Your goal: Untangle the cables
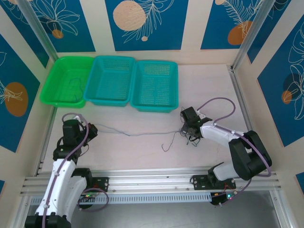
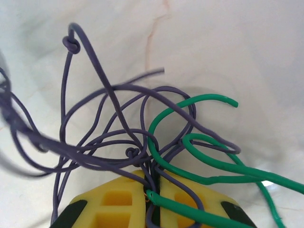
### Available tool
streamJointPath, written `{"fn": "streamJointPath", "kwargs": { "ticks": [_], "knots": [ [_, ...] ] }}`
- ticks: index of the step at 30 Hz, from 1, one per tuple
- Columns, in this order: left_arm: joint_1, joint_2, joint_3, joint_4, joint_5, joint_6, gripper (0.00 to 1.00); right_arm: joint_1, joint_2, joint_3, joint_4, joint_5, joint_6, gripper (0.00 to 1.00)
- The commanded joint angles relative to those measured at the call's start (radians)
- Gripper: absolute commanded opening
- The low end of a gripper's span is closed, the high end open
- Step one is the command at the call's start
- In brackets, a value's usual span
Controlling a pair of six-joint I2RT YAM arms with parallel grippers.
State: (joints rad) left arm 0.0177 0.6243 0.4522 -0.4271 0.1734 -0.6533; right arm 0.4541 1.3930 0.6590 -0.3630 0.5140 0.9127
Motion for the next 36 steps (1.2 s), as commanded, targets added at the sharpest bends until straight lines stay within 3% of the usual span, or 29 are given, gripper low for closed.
{"fn": "streamJointPath", "kwargs": {
  "ticks": [1,2,4,6,11,16,21,29,36],
  "knots": [
    [0.01,-0.008,-0.033,0.08,0.091,-0.015,0.0,0.006,-0.042,-0.016,0.052,-0.117,-0.055,0.0],
    [0.008,-0.006,-0.04,0.097,0.114,-0.024,0.06,0.01,-0.053,-0.019,0.067,-0.157,-0.072,0.0],
    [0.002,-0.008,-0.05,0.125,0.156,-0.022,0.28,0.024,-0.065,-0.008,0.073,-0.212,-0.104,0.0],
    [-0.011,-0.03,-0.047,0.129,0.178,0.005,0.44,0.045,-0.077,0.01,0.051,-0.207,-0.121,0.0],
    [-0.121,-0.116,-0.03,0.211,0.205,0.056,0.64,0.059,-0.095,0.06,0.021,-0.232,-0.183,0.0],
    [-0.42,-0.089,0.009,0.247,0.074,0.216,0.71,0.062,-0.113,0.095,0.035,-0.344,-0.253,0.0],
    [-0.662,0.107,-0.002,0.446,0.019,0.341,0.72,0.068,-0.184,0.086,0.097,-0.485,-0.3,0.0],
    [-0.805,0.532,0.077,0.759,0.116,0.646,0.72,0.08,-0.297,0.087,0.078,-0.575,-0.343,0.0],
    [-0.819,0.799,0.146,1.016,0.18,0.672,0.78,0.107,-0.376,0.09,0.08,-0.653,-0.353,0.0]
  ]
}}
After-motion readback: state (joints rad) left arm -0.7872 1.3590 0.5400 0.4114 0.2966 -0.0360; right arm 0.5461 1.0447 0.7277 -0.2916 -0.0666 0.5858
